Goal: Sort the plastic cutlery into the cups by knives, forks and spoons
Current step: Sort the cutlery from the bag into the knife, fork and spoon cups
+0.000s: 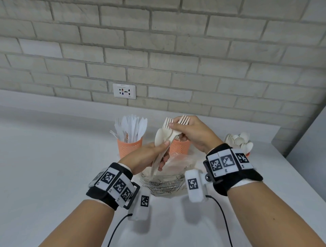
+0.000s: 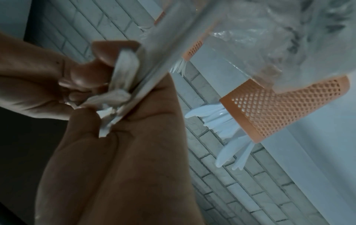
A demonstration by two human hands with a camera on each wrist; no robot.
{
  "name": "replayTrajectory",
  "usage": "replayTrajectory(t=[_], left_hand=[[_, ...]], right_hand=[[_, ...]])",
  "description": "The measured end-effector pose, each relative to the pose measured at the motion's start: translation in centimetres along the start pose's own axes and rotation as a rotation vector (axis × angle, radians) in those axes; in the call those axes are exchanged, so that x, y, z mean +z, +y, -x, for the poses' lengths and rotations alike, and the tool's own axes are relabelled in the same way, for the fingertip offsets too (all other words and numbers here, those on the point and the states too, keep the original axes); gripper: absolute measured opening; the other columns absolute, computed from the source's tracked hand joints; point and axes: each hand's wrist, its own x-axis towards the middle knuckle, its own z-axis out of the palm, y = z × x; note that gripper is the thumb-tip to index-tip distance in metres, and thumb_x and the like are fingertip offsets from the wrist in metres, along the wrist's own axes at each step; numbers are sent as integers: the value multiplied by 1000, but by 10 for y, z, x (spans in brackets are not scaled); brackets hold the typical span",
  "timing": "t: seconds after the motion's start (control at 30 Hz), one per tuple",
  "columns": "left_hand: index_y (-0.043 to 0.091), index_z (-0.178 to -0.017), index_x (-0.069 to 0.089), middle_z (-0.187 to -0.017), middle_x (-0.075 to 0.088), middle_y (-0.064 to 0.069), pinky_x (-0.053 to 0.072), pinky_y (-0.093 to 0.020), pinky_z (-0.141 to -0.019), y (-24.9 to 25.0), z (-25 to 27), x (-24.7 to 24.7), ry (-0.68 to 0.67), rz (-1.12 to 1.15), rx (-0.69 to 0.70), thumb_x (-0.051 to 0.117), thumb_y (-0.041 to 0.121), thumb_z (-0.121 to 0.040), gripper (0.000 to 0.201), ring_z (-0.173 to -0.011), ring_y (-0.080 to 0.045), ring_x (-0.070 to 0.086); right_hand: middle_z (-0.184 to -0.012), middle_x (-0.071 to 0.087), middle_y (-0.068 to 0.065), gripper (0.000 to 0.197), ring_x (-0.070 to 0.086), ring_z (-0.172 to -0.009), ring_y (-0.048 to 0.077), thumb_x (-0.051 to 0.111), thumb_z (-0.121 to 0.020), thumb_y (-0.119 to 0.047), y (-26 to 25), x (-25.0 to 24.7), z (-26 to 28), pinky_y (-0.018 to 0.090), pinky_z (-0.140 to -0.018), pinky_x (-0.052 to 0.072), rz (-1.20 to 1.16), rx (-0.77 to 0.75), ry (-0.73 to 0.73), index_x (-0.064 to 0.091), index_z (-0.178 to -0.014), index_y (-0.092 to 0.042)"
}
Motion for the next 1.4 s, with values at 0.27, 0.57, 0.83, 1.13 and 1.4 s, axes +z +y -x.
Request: replayTrajectory(t=[0.27,0.57,0.83,1.13,1.4], left_hand=[[13,-77,46,-66,46,-1,42,-21,-50,-11,-14,-12,148,29,12,38,21,-99,25,-46,-7,39],[14,-83,48,-64,46,1,40,-21,-51,-4,-31,-11,268,86,139,39,20,-99,20,-47,-7,41],[12,-87,51,-61,50,4,42,-21,-50,-1,-44,-3,263,119,167,38,18,-99,19,-48,-7,44],[8,-83,49,-64,45,-2,42,-20,-51,3,-47,6,229,103,180,39,18,-99,22,-48,-7,41],[11,-83,48,-63,45,1,43,-22,-53,10,-58,32,175,51,205,37,14,-99,20,-48,-6,42]], right_hand=[[-64,49,1,19,41,-38,1,49,-96,-10,-34,-52,-12,14,-38,33,-194,-187,432,51,-78,-16],[-99,55,9,14,53,-85,20,52,-93,-15,11,-73,-46,38,-81,48,418,-301,504,62,-100,-7],[-114,59,15,17,63,-99,32,54,-93,-20,60,-57,-75,37,-82,51,578,62,308,63,-100,-8],[-148,31,13,68,24,-138,31,26,-91,-63,63,-52,-77,50,-109,20,990,331,151,40,-137,-14],[-93,55,-10,29,51,-82,1,38,-100,-30,12,-28,-16,16,-70,39,399,-224,174,56,-117,-16]])
